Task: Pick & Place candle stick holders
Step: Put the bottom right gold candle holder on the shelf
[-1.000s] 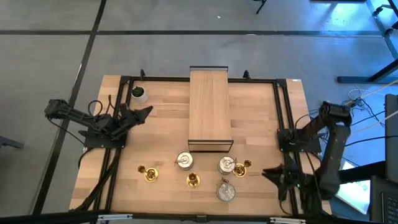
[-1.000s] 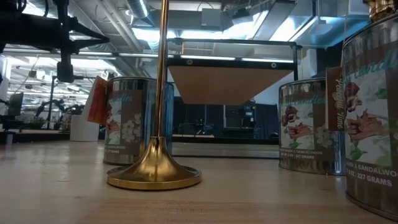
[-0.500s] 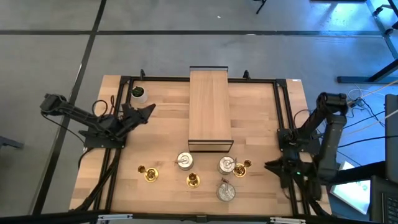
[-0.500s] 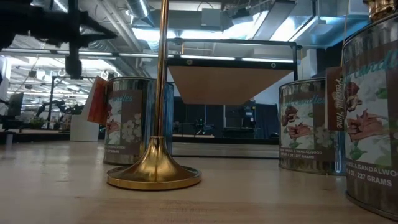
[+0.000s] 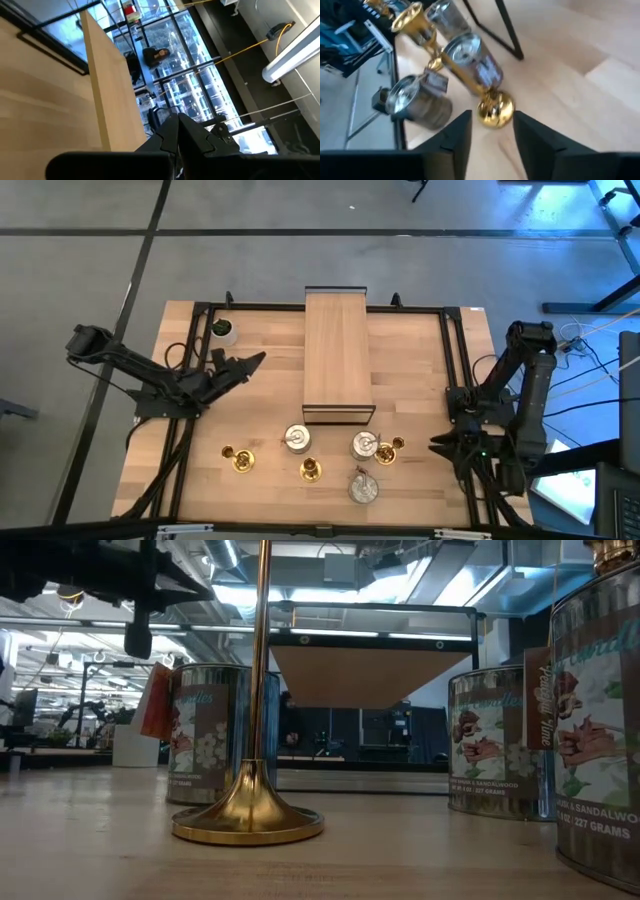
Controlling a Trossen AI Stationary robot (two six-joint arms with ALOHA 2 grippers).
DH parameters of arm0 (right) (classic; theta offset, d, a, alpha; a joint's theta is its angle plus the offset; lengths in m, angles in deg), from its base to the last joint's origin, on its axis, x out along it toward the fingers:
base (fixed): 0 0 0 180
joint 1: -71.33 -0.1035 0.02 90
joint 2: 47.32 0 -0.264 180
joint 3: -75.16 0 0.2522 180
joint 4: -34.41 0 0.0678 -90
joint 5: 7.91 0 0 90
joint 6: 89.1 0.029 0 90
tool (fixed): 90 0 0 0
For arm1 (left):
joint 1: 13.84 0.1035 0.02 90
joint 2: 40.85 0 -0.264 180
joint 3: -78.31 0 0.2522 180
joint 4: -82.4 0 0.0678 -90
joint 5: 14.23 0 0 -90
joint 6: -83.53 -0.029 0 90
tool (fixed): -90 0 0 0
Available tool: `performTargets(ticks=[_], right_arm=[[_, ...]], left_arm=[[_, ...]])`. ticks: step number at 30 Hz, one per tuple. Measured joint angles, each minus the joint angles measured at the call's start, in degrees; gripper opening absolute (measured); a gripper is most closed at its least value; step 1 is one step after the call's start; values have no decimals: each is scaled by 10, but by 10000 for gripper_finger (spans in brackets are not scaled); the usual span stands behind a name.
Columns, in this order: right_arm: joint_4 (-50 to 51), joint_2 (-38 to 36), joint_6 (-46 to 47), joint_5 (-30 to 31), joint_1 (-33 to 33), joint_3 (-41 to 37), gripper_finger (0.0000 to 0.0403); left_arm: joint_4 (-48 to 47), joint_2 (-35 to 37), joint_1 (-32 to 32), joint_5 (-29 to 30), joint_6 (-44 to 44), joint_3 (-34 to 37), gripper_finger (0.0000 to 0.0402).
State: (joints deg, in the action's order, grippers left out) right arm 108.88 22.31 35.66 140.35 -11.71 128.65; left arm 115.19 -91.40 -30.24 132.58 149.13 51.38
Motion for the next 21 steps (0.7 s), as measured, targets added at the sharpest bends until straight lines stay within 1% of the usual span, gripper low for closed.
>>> performTargets(ticks=[5,9,12,18,21], right_arm=[[-58,0,-120,11,46,0,230],[-121,0,-212,-9,84,0,264],[-161,0,-274,-9,104,0,269],[-197,0,-351,-12,133,0,260],[-234,0,-396,-44,156,0,257]], left_arm=[[0,-6,0,3,10,0,1],[0,-6,0,3,4,0,1],[0,-6,0,1,3,0,1],[0,-6,0,-10,5,0,1],[0,-6,0,-17,8,0,1]])
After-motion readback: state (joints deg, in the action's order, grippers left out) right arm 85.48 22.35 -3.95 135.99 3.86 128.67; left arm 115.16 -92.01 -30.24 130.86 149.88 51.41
